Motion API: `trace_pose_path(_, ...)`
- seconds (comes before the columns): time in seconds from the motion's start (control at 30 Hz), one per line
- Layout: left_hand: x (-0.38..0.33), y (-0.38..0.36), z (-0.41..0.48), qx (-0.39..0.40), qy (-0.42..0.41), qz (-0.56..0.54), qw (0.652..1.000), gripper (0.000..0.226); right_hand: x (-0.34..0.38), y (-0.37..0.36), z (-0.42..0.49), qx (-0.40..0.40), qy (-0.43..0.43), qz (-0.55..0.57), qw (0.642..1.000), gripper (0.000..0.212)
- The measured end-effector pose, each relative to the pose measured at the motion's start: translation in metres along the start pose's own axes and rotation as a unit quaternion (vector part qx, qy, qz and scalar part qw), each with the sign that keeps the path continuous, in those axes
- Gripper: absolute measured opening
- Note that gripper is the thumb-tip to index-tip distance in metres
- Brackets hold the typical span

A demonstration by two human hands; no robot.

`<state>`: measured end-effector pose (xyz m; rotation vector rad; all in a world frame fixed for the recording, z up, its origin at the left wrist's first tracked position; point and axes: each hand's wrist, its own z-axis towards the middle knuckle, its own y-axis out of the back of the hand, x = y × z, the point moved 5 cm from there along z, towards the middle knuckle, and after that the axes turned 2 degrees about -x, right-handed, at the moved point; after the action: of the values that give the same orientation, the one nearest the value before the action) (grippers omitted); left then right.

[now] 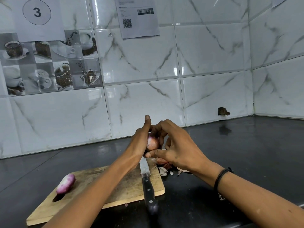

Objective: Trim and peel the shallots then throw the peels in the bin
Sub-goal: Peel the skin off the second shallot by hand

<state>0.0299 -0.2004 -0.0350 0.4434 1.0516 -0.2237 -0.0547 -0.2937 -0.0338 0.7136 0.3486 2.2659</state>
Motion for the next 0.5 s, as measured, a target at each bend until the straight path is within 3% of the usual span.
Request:
trace_pose_path(0.37,0.0006,0.0041,0.0002,-0.030,0.020,-0.018,0.999,0.065,0.0015,-0.0018,-0.0011,0.020,-0.015,-0.043,0.999,0.030)
trace_pose_path(0.5,0.0002,0.0039,-0.0025,-0.040,0.033,-0.028,0.998,0.064,-0.0011,0.0020,-0.0013,-0.009,-0.019,-0.026,0.999,0.041)
